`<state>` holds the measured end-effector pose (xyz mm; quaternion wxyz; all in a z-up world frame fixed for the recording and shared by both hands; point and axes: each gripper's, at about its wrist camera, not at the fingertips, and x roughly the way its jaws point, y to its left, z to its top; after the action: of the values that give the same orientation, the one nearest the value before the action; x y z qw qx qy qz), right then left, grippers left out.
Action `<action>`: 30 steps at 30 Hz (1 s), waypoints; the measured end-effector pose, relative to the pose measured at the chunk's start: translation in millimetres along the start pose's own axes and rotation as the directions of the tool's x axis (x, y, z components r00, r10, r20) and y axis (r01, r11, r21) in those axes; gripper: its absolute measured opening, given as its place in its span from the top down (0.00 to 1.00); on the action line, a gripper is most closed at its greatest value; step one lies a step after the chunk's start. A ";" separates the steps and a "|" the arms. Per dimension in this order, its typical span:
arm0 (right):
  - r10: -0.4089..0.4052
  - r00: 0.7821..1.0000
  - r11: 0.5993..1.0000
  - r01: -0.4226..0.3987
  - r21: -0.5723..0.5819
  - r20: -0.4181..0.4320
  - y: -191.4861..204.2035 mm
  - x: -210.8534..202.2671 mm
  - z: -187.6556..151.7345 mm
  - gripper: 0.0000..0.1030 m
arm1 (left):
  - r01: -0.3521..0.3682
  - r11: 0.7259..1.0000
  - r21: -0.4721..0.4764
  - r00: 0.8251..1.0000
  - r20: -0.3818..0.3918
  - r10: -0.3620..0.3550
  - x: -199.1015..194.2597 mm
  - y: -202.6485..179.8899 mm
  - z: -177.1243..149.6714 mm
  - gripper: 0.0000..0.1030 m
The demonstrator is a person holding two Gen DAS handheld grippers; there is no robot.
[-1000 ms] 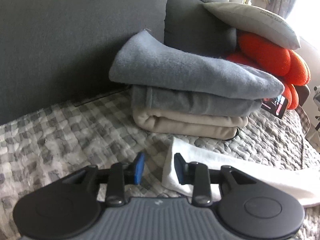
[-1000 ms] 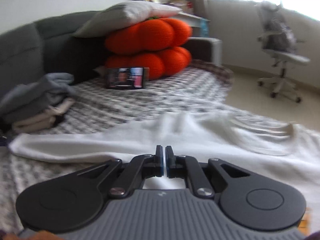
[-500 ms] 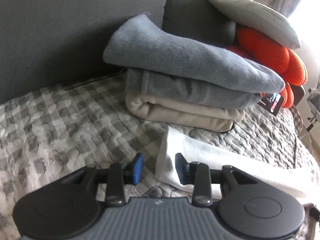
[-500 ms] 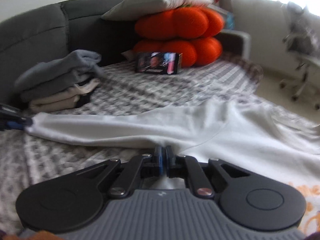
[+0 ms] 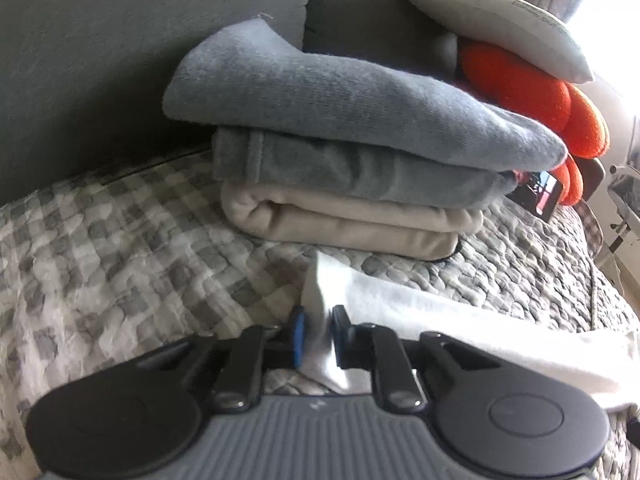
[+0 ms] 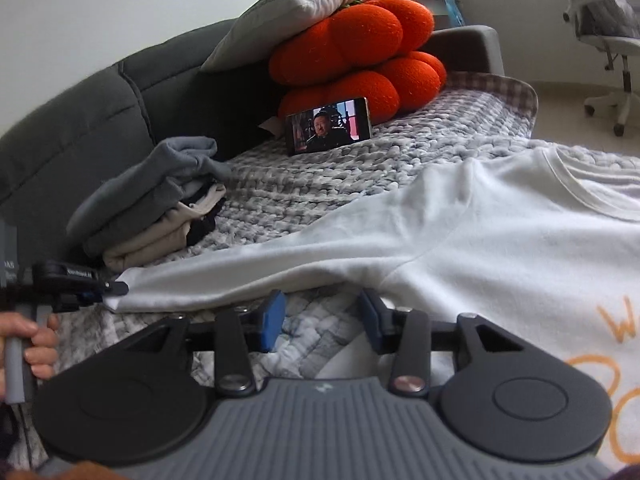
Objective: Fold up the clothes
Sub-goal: 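Hold the sleeve end with the left gripper and straighten it along the body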
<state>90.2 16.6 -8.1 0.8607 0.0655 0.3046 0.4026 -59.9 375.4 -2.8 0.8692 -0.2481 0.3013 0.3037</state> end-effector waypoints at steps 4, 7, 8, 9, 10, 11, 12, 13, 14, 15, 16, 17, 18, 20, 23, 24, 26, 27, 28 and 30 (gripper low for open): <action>0.084 0.996 0.992 -0.087 0.095 0.035 -15.3 -7.8 -1.6 0.52 | 0.013 1.000 -0.027 1.000 -0.001 -0.013 -1.8 5.1 1.8 0.90; 0.125 0.989 0.962 -0.141 0.233 0.083 -36.2 -16.2 -2.8 0.53 | 0.011 1.000 -0.026 1.000 0.006 -0.011 -4.0 4.4 1.3 0.90; 0.122 0.988 0.958 -0.142 0.248 0.097 -37.7 -19.5 -2.9 0.53 | 0.009 0.999 -0.031 1.000 0.001 -0.009 -3.0 4.9 0.9 0.90; 0.110 0.988 0.960 -0.134 0.245 0.106 -36.2 -22.8 -3.0 0.53 | 0.007 0.999 -0.035 1.000 -0.003 -0.007 -2.0 5.5 0.6 0.89; 0.095 0.990 0.965 -0.118 0.234 0.109 -33.0 -26.1 -2.4 0.53 | 0.008 0.999 -0.038 1.000 -0.005 -0.008 -0.8 6.6 0.3 0.89; 0.079 0.991 0.970 -0.102 0.221 0.110 -29.5 -29.4 -1.6 0.52 | 0.010 0.999 -0.040 1.000 -0.005 -0.010 -0.4 7.6 0.3 0.88; 0.059 0.992 0.974 -0.081 0.210 0.110 -26.2 -33.0 -0.2 0.51 | 0.014 0.999 -0.038 1.000 -0.006 -0.015 0.1 8.4 0.4 0.88; 0.042 0.992 0.977 -0.065 0.204 0.117 -25.5 -37.8 1.0 0.49 | 0.018 0.999 -0.037 1.000 -0.006 -0.019 0.5 9.2 0.6 0.88; 0.026 0.992 0.978 -0.051 0.201 0.127 -26.0 -43.0 2.1 0.48 | 0.022 0.999 -0.033 1.000 -0.006 -0.022 1.0 9.7 0.7 0.88; 0.014 0.991 0.978 -0.041 0.206 0.133 -27.8 -47.0 3.8 0.47 | 0.023 1.000 -0.021 1.000 -0.005 -0.023 1.6 9.1 0.4 0.89; -0.010 0.992 0.979 -0.016 0.205 0.123 -29.3 -48.1 5.0 0.47 | 0.022 1.000 -0.008 1.000 -0.002 -0.022 1.9 8.1 -0.2 0.89; -0.039 0.993 0.979 0.017 0.201 0.107 -30.3 -48.2 6.0 0.47 | 0.020 1.000 -0.001 1.000 0.001 -0.020 2.1 7.4 -1.0 0.89; -0.069 0.993 0.979 0.050 0.196 0.091 -31.4 -48.2 6.9 0.47 | 0.018 1.000 0.001 1.000 0.004 -0.018 2.3 6.8 -1.6 0.89; -0.052 0.998 0.983 0.045 0.178 0.036 -30.0 -41.1 1.3 0.49 | 0.013 1.000 0.002 1.000 0.007 -0.013 3.1 5.7 -2.2 0.89; -0.038 0.999 0.992 0.039 0.116 -0.009 -19.9 -31.0 -7.1 0.67 | 0.007 1.000 -0.002 1.000 0.011 -0.007 3.9 4.4 -2.7 0.89; -0.041 0.999 0.996 0.042 0.078 -0.015 -13.9 -29.8 -7.8 0.68 | 0.005 1.000 0.000 1.000 0.013 -0.005 4.2 3.5 -3.2 0.89; -0.023 0.999 0.999 0.024 0.047 -0.027 -5.1 -28.7 -9.2 0.71 | 0.000 1.000 0.003 1.000 0.015 0.000 4.9 2.7 -3.2 0.89; -0.023 0.999 0.999 0.024 0.021 -0.032 0.3 -27.9 -11.1 0.71 | -0.002 1.000 0.003 1.000 0.015 0.002 5.3 2.4 -3.1 0.89; -0.036 0.999 0.999 0.035 -0.014 -0.035 5.7 -27.3 -13.2 0.71 | -0.003 1.000 0.002 1.000 0.014 0.003 5.3 2.2 -2.9 0.89; -0.051 0.998 0.997 0.049 -0.063 -0.044 13.1 -26.7 -15.6 0.71 | -0.005 1.000 0.002 1.000 0.013 0.005 5.5 1.9 -2.7 0.89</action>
<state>59.5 3.6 -3.4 0.8650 0.0219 0.3130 0.3915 -58.7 377.2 -8.8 0.8706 -0.2444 0.2966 0.3071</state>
